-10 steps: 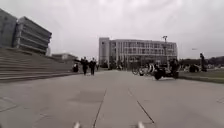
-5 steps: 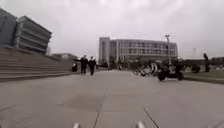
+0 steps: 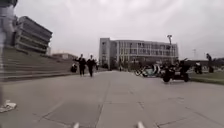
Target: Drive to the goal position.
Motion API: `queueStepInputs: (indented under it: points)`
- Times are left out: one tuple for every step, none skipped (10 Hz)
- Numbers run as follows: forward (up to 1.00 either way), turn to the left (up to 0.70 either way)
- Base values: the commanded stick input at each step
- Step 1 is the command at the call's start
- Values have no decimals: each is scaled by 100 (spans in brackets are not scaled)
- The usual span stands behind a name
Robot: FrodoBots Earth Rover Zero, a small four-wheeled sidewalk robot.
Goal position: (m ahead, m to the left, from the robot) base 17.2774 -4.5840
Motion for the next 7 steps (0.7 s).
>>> queueStepInputs:
  points:
    - [85,0]
    - [85,0]
    - [85,0]
    - [85,0]
    - [85,0]
    - [85,0]
    - [85,0]
